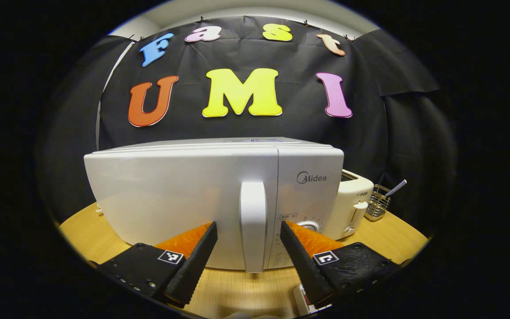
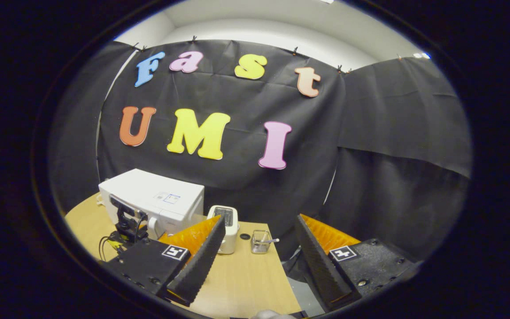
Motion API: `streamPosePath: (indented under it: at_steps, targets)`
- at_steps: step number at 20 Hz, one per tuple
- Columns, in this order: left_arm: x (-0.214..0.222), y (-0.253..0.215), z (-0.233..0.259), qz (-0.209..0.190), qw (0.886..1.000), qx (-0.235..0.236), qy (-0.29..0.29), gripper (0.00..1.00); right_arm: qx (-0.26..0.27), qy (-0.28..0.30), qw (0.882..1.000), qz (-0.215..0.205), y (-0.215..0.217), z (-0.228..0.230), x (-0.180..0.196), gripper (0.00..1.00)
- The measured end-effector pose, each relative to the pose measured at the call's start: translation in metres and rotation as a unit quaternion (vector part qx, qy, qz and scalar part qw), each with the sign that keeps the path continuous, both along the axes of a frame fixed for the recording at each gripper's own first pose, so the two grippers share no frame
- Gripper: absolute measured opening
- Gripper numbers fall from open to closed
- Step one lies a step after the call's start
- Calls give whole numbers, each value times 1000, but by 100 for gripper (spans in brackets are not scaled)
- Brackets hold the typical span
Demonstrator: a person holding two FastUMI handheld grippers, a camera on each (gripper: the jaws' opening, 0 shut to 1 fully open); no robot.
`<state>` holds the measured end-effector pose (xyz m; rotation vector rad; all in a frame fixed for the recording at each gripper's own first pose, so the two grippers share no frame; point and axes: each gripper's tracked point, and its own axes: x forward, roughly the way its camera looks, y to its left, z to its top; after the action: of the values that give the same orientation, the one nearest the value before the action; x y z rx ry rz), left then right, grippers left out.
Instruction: Open the microwave oven with the left hand, put the food in, and close the microwave oven.
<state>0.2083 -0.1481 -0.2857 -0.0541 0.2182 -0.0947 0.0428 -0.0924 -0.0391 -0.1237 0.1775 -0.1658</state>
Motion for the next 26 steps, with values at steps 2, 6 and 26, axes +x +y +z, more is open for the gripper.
streamPosePath:
  at_steps: [2,6,26]
  targets:
    - [2,0,-2,1,1000,5,1,67,1,5,1000,-1,0,-5,4,100]
    - [-3,-7,-1,-17,1000,-7,-3,22,-8,12,1000,7,8,-12,7,100]
    - [-130,50,-5,-25,999,-7,19,13,-31,-3,997,68,56,-12,-35,100]
